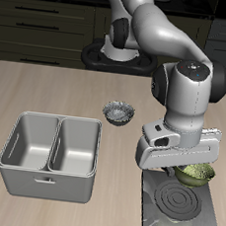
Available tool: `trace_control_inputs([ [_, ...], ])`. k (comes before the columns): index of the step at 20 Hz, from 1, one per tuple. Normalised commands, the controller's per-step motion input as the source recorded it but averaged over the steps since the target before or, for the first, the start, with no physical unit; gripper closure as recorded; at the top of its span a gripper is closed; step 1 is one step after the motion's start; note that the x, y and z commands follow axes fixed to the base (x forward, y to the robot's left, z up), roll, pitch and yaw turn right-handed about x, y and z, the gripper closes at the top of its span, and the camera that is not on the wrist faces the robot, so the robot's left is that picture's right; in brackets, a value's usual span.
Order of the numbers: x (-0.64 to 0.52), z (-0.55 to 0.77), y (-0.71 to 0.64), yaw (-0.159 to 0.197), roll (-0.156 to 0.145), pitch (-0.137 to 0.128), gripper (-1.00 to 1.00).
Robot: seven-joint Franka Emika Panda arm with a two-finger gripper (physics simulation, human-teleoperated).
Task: Place the green bowl on the flat stove
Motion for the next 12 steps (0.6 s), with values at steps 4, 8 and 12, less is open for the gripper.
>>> trace_control_inputs([
  [4, 0.07, -0.16, 0.00, 0.022, 0.021, 0.012, 1.00],
  [8, 0.06, -0.19, 0.06, 0.032, 0.024, 0.002, 1.00],
  [12, 0.12, -0.23, 0.07, 0.045, 0.023, -0.005, 1.00],
])
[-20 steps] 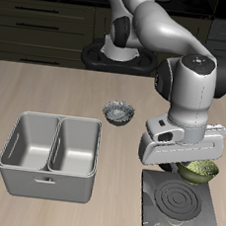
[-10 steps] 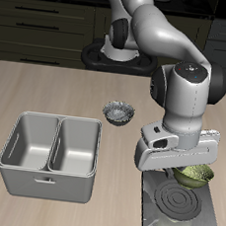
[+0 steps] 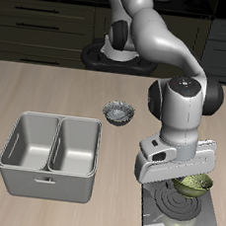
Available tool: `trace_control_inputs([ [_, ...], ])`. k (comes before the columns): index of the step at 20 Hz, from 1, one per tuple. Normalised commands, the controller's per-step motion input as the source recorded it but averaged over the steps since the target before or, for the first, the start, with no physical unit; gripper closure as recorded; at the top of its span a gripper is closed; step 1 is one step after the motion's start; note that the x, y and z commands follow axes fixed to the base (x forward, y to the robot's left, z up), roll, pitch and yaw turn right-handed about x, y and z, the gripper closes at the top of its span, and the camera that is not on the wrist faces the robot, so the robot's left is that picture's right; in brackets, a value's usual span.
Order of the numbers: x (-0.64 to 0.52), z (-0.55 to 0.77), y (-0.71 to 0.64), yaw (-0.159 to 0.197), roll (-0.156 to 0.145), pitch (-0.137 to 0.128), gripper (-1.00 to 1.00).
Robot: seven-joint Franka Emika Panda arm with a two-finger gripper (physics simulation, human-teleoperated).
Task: Place the green bowl on the flat stove
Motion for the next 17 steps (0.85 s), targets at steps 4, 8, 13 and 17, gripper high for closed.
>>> trace_control_inputs([
  [4, 0.08, -0.21, 0.06, -0.013, 0.023, 0.023, 1.00],
  [8, -0.03, -0.02, 0.15, 0.029, 0.041, -0.017, -1.00],
  [13, 0.02, 0.07, 0.00, 0.001, 0.015, -0.014, -1.00],
  [17, -0.04, 0.14, 0.00, -0.003, 0.013, -0.019, -1.00],
])
